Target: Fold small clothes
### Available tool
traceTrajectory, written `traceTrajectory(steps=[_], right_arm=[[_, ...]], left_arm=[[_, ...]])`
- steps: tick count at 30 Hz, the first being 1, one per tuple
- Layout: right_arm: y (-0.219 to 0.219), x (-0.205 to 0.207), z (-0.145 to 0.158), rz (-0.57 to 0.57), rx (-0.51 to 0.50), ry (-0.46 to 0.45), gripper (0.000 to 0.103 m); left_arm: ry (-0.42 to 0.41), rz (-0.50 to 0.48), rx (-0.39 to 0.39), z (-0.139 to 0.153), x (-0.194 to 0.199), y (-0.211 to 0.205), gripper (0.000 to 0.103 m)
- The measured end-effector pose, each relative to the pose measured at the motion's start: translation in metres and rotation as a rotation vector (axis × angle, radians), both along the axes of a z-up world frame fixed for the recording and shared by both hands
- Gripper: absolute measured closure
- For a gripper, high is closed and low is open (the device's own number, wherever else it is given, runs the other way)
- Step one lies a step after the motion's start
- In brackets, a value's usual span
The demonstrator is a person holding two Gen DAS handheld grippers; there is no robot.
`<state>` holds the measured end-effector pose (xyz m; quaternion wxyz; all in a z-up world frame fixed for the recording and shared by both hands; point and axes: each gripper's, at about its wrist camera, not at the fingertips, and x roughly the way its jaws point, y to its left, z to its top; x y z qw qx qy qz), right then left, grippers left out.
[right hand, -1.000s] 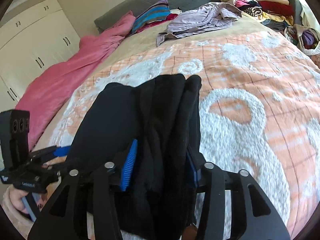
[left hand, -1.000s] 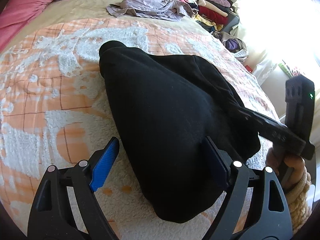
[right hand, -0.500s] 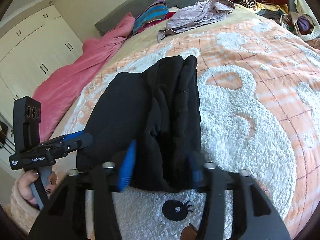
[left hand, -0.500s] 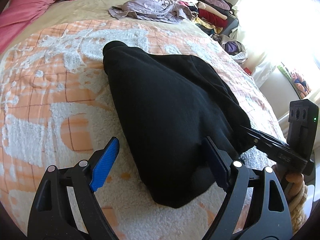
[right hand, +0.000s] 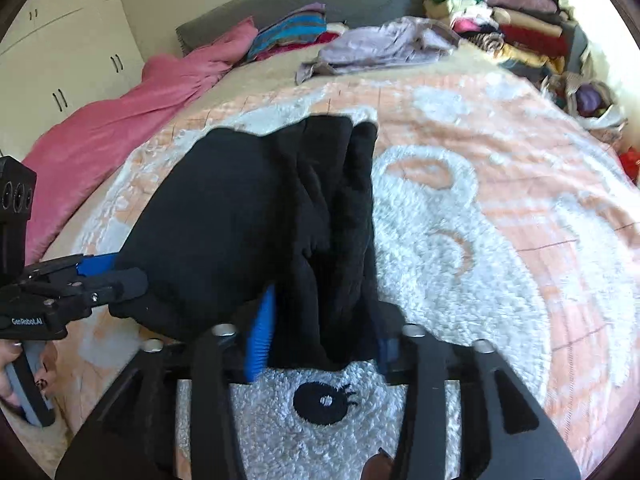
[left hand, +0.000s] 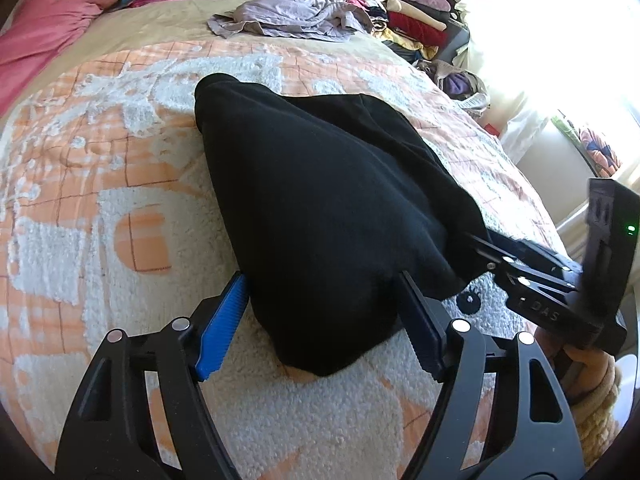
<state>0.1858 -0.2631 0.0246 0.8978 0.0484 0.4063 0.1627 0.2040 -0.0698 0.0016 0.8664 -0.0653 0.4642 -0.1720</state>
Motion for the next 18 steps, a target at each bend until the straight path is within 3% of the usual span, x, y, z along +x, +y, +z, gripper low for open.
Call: traceTrajectory(steps=[3,6,8,16,17,18], right_arm=[[0.001,-0.014,0.010,-0.024,-0.051,-0.069,0.021],[-0.002,-0.029,0.018,-0.041,-0.062,-0.110,0.019],[-0.004,-0.039,0.024,-0.050,-0.067,-0.131,0.010],[-0.003,-0.079,0.043,-0.086,-0.101,-0.230,0.005],[-0.002,-0.085,0.045,-0.094,-0.109,-0.246,0.005],[-0.001,-0.089,0.047,-0.097,-0.113,-0.256,0.005]], left_arm=[[-0.010,0.004,-0.003,0.003,-0.006,0.002,0.036],[-0.025,0.012,-0.012,0.008,-0.013,0.005,0.032],[-0.037,0.014,-0.012,0.012,-0.018,0.007,0.030],[-0.105,0.025,-0.014,0.028,-0.046,0.015,0.024],[-0.112,0.030,-0.013,0.030,-0.049,0.016,0.020],[-0.125,0.039,-0.013,0.032,-0.054,0.018,0.009]])
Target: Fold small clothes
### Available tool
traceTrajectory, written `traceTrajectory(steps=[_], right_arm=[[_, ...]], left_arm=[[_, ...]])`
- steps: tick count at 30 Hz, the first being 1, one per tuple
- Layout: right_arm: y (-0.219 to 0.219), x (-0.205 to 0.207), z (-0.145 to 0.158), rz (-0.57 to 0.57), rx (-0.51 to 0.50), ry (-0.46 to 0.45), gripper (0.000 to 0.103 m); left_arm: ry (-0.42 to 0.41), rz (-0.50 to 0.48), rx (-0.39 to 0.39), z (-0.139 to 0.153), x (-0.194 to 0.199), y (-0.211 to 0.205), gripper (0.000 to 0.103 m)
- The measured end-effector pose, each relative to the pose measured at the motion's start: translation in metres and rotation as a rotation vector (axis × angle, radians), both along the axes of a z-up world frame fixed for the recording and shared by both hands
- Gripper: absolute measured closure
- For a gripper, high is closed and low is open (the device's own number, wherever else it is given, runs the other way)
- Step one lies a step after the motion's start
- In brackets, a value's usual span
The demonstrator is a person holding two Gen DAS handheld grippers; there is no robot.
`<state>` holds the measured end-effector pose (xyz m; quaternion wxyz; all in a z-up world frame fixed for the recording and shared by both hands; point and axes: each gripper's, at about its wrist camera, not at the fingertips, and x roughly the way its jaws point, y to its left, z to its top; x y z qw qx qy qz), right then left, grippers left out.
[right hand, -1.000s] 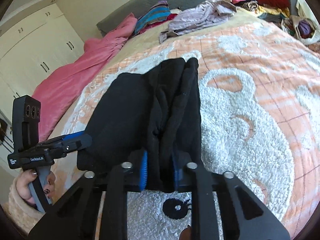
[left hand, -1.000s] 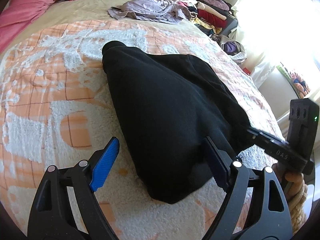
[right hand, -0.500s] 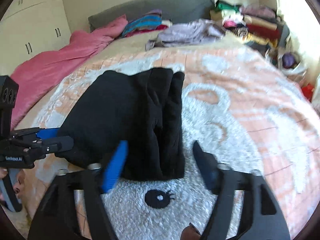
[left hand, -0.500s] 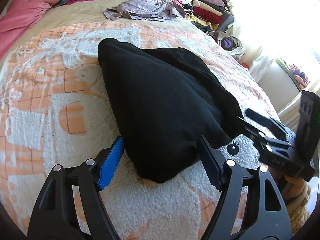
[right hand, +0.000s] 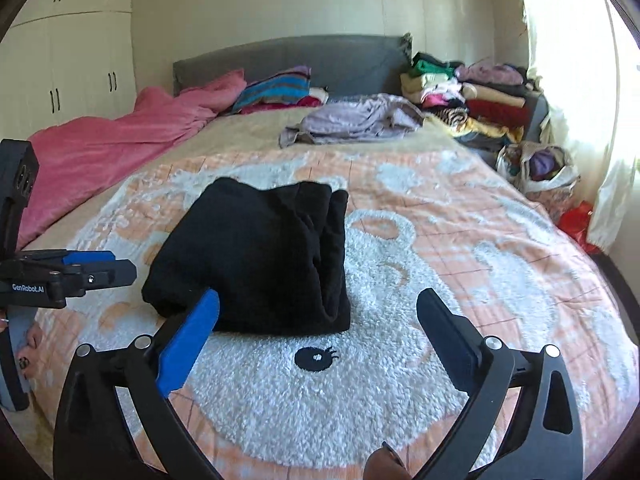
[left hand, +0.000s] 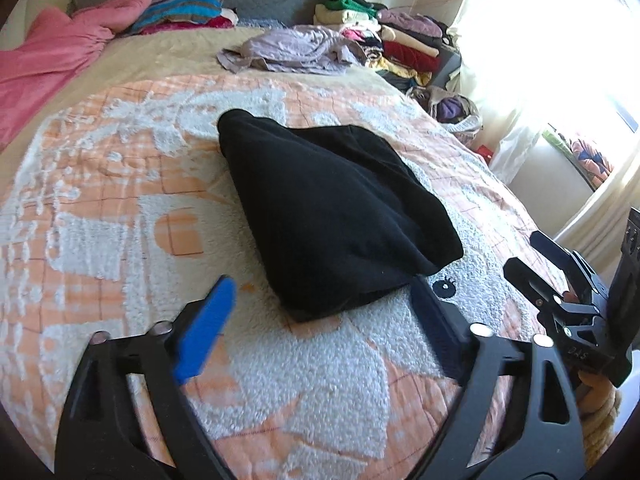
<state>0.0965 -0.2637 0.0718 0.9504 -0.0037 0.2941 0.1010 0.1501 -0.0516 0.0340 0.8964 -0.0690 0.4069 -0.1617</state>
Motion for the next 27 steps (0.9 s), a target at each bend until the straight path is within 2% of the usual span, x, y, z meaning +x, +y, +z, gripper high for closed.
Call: traceTrajectory(steps=[5,14,20,27], right_arm=[[0.007,-0.020,0.009,-0.006,-0.016,-0.042,0.005],[0.013,-0.046,0.017,-0.021,0.019,-0.082,0.005],[0.022,-0.061,0.019,-0.016,0.030,-0.094,0.005],[0.037,-0.081,0.013,-0.025,-0.009,-0.122,0.005]], left_arm=[[-0.042,0.015,-0.007,0.009,-0.017,0.008,0.010],[-0.098,0.037,0.017,0.014,-0.047,0.023,0.010],[-0.126,0.052,0.029,0.010,-0.067,0.031,0.010],[-0.151,0.063,0.027,0.002,-0.088,0.037,0.010]])
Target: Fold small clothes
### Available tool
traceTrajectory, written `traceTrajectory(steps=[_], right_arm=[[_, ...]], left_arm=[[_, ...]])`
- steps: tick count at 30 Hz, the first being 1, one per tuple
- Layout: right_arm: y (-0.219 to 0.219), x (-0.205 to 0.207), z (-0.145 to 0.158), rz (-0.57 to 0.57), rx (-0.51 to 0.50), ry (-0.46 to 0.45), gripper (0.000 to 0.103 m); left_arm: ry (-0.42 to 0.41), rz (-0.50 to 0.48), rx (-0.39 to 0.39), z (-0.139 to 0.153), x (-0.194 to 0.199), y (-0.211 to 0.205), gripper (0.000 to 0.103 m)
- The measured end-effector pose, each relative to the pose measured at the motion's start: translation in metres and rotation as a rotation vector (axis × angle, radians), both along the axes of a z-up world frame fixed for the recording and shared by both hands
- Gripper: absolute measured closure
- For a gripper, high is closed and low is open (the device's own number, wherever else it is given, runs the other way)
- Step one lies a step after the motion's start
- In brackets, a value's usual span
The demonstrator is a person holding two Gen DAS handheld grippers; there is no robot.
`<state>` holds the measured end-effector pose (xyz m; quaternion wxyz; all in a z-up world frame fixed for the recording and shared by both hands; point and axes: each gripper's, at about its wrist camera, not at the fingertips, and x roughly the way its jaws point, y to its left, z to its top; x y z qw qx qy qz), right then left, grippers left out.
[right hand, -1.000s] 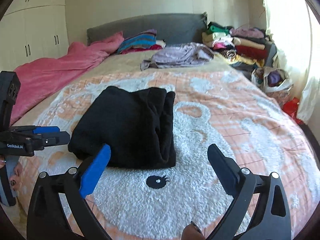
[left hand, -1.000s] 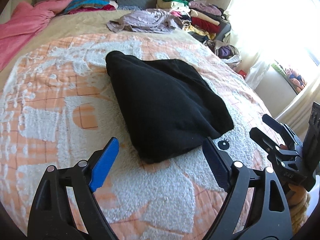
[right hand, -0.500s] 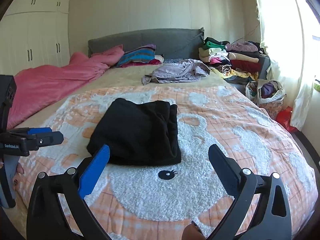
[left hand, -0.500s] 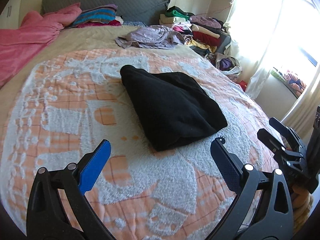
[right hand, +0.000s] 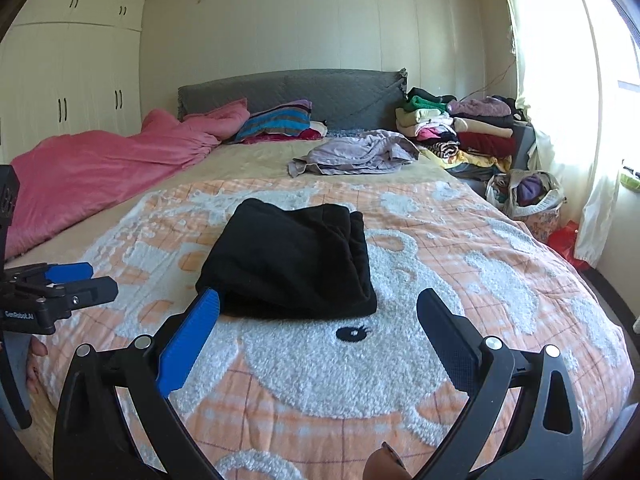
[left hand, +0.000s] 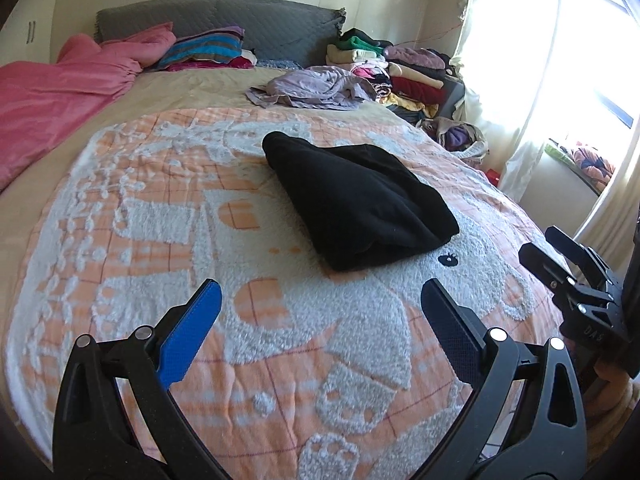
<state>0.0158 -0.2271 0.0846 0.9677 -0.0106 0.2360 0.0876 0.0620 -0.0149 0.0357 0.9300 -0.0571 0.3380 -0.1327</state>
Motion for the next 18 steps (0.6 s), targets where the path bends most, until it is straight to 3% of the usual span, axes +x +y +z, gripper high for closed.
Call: traceTrajectory(steps=[10,18], right_arm=[[0.019,-0.024,-0.020,-0.020,-0.054,-0.007,0.005],[0.016,-0.033,-0.043,-0.058,-0.035,0.058,0.005]], left_arm=[[-0.002,-0.020,0.034,-0.014,-0.021,0.002,0.009],[0.032,-0.014,0.048,-0.037,-0.034,0.007,0.009]])
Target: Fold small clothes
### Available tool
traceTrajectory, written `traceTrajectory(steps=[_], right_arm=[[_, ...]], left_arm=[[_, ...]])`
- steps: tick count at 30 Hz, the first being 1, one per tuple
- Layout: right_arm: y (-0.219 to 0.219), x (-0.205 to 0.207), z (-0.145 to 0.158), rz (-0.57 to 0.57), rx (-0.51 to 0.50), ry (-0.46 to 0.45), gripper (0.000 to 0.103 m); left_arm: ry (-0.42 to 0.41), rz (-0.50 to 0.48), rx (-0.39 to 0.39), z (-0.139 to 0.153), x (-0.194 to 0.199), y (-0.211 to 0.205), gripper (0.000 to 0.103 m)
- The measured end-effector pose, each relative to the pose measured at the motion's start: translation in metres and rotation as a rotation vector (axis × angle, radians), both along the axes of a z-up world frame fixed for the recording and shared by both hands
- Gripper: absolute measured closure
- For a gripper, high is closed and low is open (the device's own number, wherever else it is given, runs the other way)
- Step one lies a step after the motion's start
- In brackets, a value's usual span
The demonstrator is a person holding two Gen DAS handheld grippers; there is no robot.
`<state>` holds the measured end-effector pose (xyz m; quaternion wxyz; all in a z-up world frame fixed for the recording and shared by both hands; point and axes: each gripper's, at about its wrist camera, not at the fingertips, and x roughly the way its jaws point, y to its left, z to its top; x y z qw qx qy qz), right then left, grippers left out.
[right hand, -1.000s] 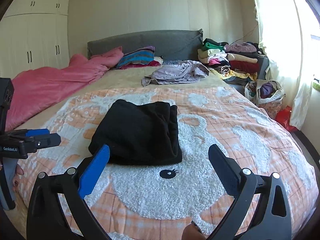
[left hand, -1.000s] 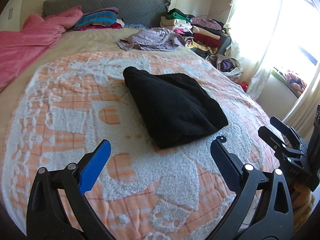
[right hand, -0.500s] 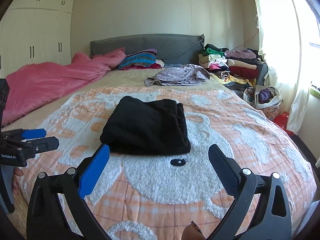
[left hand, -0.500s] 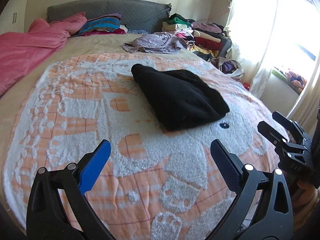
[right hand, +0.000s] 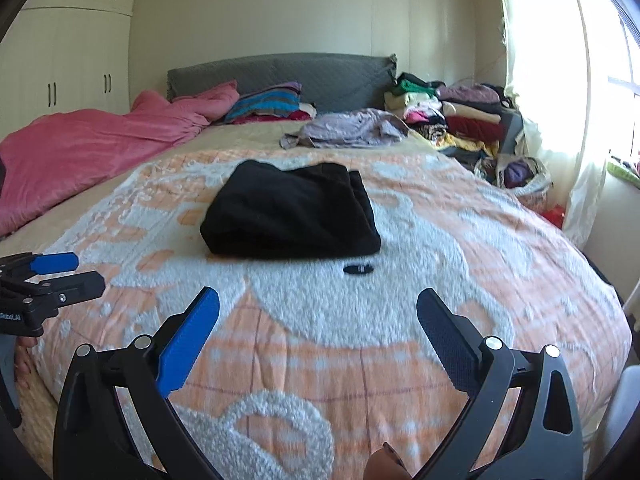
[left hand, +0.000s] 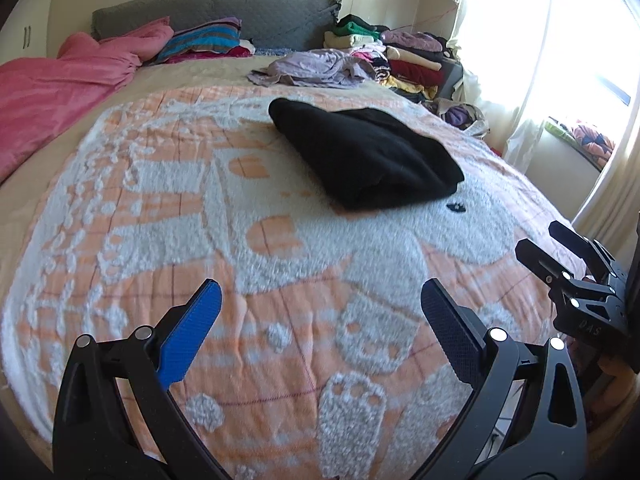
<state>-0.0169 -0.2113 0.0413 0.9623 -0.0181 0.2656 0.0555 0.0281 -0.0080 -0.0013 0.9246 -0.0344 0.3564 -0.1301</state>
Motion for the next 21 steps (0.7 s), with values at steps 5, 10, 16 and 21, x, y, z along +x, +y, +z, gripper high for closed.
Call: traceTrajectory(steps=[5,10,16,21], right_arm=[[-0.001,-0.005,-0.013,-0.026,-0.008,0.021,0.005],[-0.004,-0.010,-0.025,-0.057,0.012,0.035,0.005],[0.000,-0.010,-0.030,-0.050,0.003,0.043,0.004],[0.002,-0.009,-0.032,-0.045,0.006,0.043,0.005]], left_arm=[[0.015,0.011,0.005,-0.011,-0.005,0.000,0.009],[0.045,0.013,0.004,-0.023,-0.006,-0.001,0.009],[0.042,0.005,-0.005,-0.025,-0.008,-0.002,0.009],[0.040,0.019,-0.016,-0.024,-0.009,0.001,0.009]])
